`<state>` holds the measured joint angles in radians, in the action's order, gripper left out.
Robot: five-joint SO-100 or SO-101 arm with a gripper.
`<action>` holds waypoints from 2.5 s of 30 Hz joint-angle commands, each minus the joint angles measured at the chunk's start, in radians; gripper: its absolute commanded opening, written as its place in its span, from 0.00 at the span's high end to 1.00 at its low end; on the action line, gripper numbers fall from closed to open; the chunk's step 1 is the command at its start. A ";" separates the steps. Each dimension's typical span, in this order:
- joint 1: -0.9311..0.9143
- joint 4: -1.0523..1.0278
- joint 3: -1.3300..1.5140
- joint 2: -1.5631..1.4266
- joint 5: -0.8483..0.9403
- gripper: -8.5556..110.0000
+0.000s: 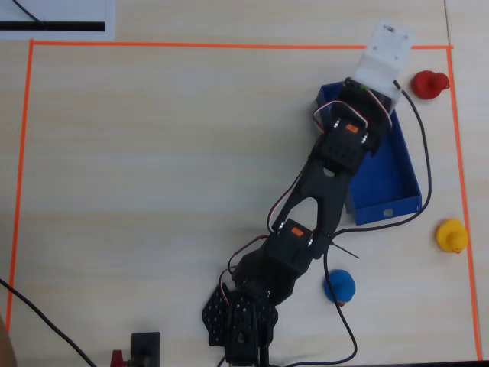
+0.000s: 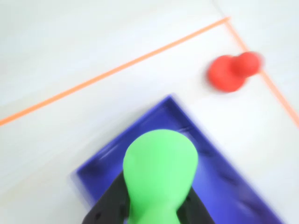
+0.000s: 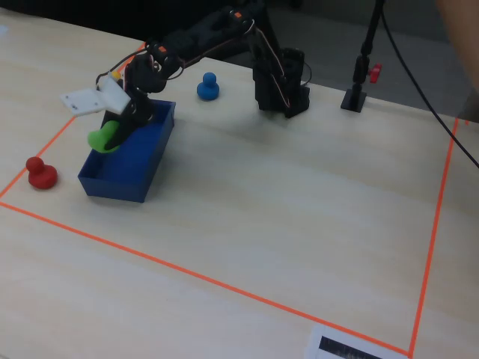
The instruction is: Grasp green duck and put it into box.
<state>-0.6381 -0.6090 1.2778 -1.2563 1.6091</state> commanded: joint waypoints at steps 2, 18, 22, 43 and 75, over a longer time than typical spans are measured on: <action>-0.064 0.152 0.009 0.066 0.038 0.93; -0.078 0.229 0.291 -0.006 0.083 0.77; -0.078 0.156 0.287 -0.048 0.083 0.69; 0.411 -0.207 0.891 -1.026 -0.146 0.93; 0.684 -0.735 1.833 -2.054 0.028 0.90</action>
<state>0.0430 -1.3085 3.1155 -3.3149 1.6429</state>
